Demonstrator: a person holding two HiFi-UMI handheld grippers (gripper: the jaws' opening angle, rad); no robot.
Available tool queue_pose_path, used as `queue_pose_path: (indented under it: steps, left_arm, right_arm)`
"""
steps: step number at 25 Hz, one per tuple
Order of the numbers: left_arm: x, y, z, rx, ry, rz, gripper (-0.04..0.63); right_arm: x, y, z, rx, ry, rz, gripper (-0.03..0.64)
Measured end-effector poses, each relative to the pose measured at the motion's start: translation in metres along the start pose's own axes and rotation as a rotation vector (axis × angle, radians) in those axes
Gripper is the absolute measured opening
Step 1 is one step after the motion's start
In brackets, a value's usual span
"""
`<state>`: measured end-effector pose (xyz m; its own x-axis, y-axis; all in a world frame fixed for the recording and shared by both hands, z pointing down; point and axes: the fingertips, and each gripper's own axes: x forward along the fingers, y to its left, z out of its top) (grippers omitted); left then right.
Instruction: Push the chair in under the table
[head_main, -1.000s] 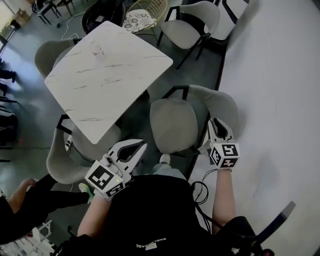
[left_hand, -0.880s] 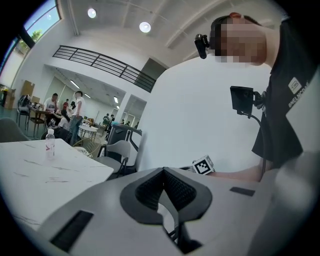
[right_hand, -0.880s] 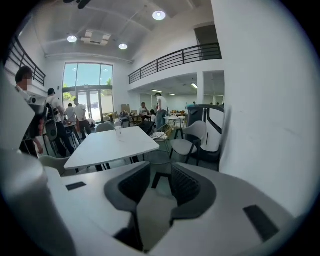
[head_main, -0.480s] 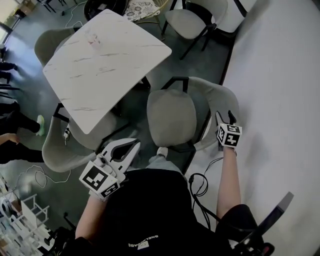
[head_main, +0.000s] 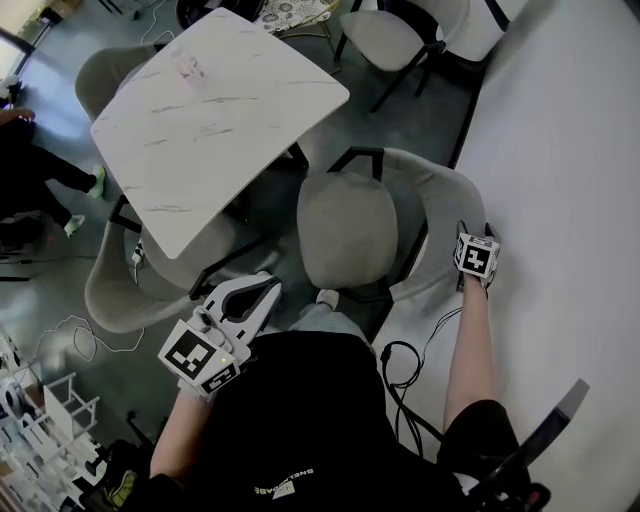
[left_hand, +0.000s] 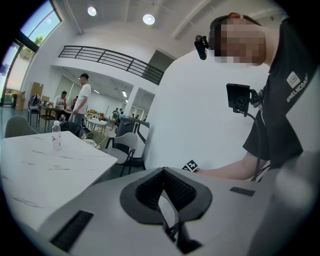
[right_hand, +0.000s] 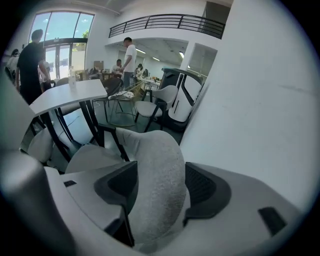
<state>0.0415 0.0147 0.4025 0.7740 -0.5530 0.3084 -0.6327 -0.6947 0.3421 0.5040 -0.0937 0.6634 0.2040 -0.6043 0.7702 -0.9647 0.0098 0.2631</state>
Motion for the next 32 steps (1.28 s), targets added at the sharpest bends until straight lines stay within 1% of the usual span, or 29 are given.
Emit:
queue_pose_path:
  steps: [4, 7, 11, 14, 16, 18, 22, 24, 27, 30, 32]
  left_arm:
    - [0.004, 0.0, 0.001, -0.002, 0.001, 0.011, 0.003]
    - [0.007, 0.002, 0.002, -0.003, 0.0, 0.022, 0.003]
    - [0.007, 0.005, 0.002, -0.006, -0.004, 0.042, 0.003]
    - [0.005, 0.01, 0.002, -0.011, -0.007, 0.066, 0.003]
    - [0.002, 0.013, 0.001, -0.012, -0.01, 0.085, 0.003]
    - [-0.001, 0.015, 0.001, -0.008, -0.016, 0.103, 0.003]
    - [-0.007, 0.019, 0.001, -0.01, -0.024, 0.128, 0.003]
    - [-0.01, 0.023, -0.001, -0.011, -0.028, 0.137, 0.003]
    - [-0.014, 0.029, 0.001, -0.01, -0.038, 0.147, 0.003]
    - [-0.015, 0.032, 0.002, -0.015, -0.045, 0.148, 0.003]
    - [-0.016, 0.035, 0.003, -0.023, -0.05, 0.147, 0.003]
  right_arm:
    - [0.019, -0.013, -0.015, -0.009, 0.085, -0.016, 0.29]
    - [0.031, -0.018, -0.023, -0.016, 0.136, -0.011, 0.29]
    - [0.05, -0.016, -0.033, -0.016, 0.189, 0.026, 0.29]
    - [0.067, -0.011, -0.04, 0.011, 0.228, 0.061, 0.29]
    - [0.076, -0.009, -0.043, 0.058, 0.235, 0.074, 0.29]
    - [0.081, -0.011, -0.044, 0.094, 0.232, 0.068, 0.29]
    - [0.084, -0.015, -0.051, 0.06, 0.254, 0.026, 0.284]
    - [0.083, -0.014, -0.053, 0.062, 0.263, 0.02, 0.265]
    - [0.079, -0.006, -0.053, 0.094, 0.277, 0.047, 0.217]
    - [0.073, -0.002, -0.055, 0.157, 0.297, 0.09, 0.182]
    - [0.07, -0.002, -0.057, 0.204, 0.311, 0.108, 0.171]
